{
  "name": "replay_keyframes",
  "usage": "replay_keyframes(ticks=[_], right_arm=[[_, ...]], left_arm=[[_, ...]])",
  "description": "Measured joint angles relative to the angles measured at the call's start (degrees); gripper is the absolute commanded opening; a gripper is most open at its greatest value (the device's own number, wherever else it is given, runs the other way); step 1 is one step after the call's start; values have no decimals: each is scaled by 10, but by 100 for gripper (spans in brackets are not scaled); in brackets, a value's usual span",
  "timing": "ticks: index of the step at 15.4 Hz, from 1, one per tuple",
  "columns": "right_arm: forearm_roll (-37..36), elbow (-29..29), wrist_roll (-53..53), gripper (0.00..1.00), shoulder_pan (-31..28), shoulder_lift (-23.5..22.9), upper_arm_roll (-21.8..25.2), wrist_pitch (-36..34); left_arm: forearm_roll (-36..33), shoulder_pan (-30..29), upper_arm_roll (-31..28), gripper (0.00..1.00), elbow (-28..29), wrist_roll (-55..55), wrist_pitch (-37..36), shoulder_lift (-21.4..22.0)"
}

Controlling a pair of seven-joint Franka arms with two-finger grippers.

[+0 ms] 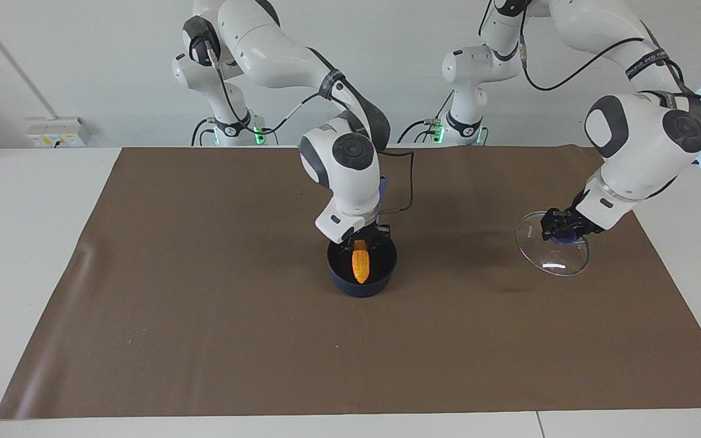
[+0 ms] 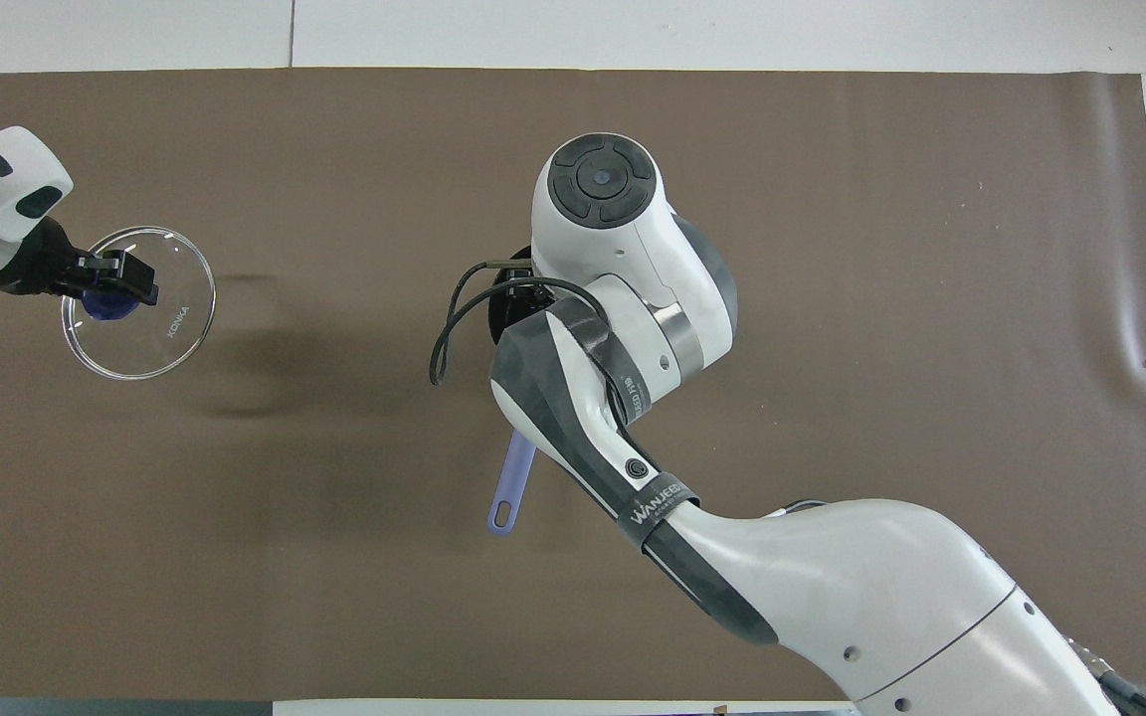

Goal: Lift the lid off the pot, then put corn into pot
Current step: 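Lower the corn into the pot and open the right gripper, then withdraw the right gripper while the left gripper lowers the lid onto the table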

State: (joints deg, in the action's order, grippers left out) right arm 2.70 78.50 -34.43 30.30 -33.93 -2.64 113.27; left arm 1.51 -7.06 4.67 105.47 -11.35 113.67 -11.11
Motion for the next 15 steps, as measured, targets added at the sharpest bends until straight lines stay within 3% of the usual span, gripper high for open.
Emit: replay_keyframes(ticks=[1, 4, 7, 10, 15], right_arm=[[0, 11, 0, 100, 1, 5, 0, 8], [-4, 24, 0, 100, 1, 10, 3, 12], [-53, 17, 0, 100, -11, 26, 13, -20], [-69, 7, 38, 100, -71, 86, 17, -98], [-68, 6, 215, 100, -209, 210, 17, -252]], left_arm=[[0, -3, 0, 0, 20, -7, 23, 2], [0, -7, 0, 0, 66, -25, 72, 4], [0, -15, 0, 0, 95, -45, 101, 4], [0, -24, -1, 0, 112, -62, 115, 4], [0, -24, -1, 0, 126, -64, 129, 4]])
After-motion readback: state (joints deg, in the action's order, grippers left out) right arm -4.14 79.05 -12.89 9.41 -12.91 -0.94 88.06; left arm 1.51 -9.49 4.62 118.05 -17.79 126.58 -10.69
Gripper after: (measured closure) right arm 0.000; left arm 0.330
